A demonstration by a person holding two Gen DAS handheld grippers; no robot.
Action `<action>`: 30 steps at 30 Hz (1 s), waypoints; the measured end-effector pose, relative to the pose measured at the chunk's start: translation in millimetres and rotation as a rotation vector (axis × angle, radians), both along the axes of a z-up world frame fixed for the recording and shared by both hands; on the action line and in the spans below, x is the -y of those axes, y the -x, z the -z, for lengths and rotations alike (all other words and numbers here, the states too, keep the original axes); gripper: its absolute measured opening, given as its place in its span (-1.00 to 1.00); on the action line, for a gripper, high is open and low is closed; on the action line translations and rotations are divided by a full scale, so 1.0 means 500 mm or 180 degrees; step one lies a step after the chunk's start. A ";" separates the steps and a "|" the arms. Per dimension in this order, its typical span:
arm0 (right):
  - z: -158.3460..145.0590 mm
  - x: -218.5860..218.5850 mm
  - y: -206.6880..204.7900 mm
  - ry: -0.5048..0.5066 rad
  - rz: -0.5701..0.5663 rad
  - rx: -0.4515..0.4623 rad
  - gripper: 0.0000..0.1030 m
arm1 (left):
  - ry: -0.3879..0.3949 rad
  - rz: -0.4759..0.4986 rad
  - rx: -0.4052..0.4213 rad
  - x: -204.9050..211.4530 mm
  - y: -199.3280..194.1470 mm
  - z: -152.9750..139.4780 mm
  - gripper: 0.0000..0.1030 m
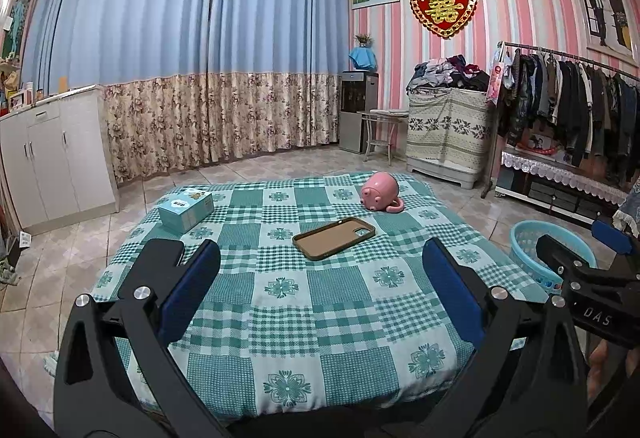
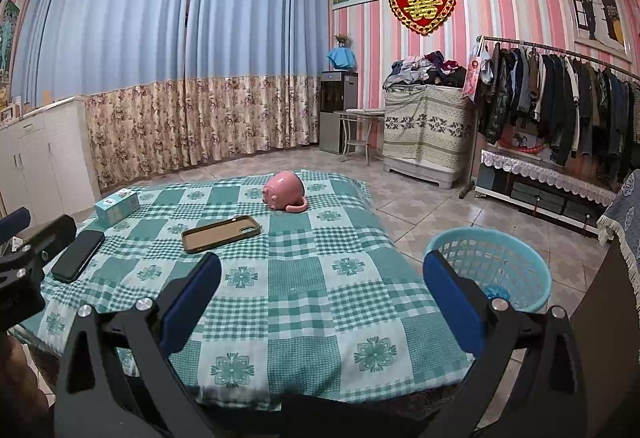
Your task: Collect trash
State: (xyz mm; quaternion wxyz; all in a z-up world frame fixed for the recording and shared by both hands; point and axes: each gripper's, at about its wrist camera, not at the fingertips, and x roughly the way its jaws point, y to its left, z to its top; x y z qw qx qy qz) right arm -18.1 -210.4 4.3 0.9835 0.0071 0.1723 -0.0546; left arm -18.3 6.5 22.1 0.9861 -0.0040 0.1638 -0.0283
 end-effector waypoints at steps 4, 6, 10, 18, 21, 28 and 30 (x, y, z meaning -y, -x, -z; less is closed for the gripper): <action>0.000 0.000 0.000 -0.0005 0.0002 -0.0001 0.91 | -0.0005 0.0001 0.0000 0.000 0.000 0.000 0.90; -0.001 0.000 0.001 -0.0006 0.0007 -0.0001 0.91 | -0.0004 -0.0002 0.0003 0.001 0.001 0.000 0.90; -0.001 -0.001 0.000 -0.0003 0.0001 -0.0003 0.91 | -0.0007 0.0006 -0.0003 0.001 0.001 0.001 0.90; -0.001 -0.001 -0.001 -0.0004 0.0006 0.0000 0.91 | -0.0007 0.0008 -0.0004 0.003 0.002 0.001 0.90; 0.000 -0.001 -0.001 -0.0005 0.0002 -0.0002 0.91 | -0.0017 0.0020 0.0006 0.004 0.003 -0.002 0.90; -0.001 -0.001 -0.001 -0.0004 0.0005 0.0000 0.91 | -0.0040 0.0064 0.0014 0.006 0.003 -0.009 0.90; -0.001 -0.001 -0.001 -0.0004 0.0006 0.0000 0.91 | -0.0042 0.0072 0.0016 0.006 0.002 -0.009 0.90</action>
